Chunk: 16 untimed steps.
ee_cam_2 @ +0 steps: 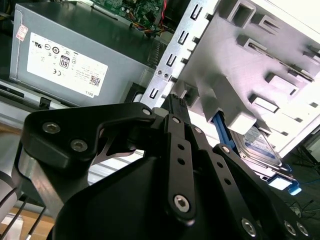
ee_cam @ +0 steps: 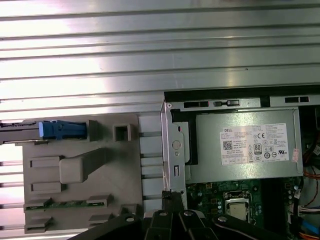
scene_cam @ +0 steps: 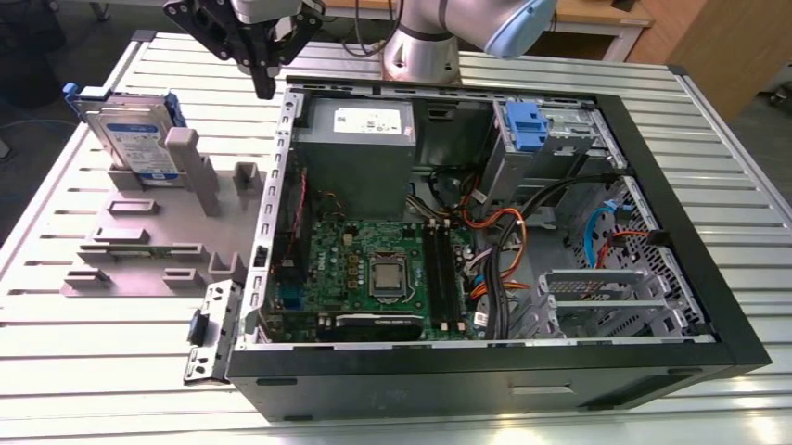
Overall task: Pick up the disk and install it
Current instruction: 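Reach for the disk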
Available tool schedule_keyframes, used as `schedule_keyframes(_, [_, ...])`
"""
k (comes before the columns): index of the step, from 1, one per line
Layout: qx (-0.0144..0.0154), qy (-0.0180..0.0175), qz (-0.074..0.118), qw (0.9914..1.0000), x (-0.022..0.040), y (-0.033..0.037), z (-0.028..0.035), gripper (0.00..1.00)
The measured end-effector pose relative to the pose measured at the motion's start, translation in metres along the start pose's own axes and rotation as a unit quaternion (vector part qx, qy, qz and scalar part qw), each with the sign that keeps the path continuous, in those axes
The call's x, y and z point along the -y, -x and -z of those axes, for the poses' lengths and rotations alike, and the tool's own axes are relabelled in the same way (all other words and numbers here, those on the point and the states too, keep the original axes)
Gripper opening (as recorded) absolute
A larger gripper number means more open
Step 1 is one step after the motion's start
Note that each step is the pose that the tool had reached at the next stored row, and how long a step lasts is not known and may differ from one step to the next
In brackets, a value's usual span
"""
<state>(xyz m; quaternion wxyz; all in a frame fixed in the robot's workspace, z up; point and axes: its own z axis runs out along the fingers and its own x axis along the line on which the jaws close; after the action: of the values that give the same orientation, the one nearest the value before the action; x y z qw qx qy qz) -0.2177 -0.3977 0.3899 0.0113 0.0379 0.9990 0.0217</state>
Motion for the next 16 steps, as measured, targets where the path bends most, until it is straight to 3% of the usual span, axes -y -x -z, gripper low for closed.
schedule_keyframes(16, [-0.0002, 0.0001, 0.0, 1.0, 0.0004, -0.009, -0.0004, 0.11])
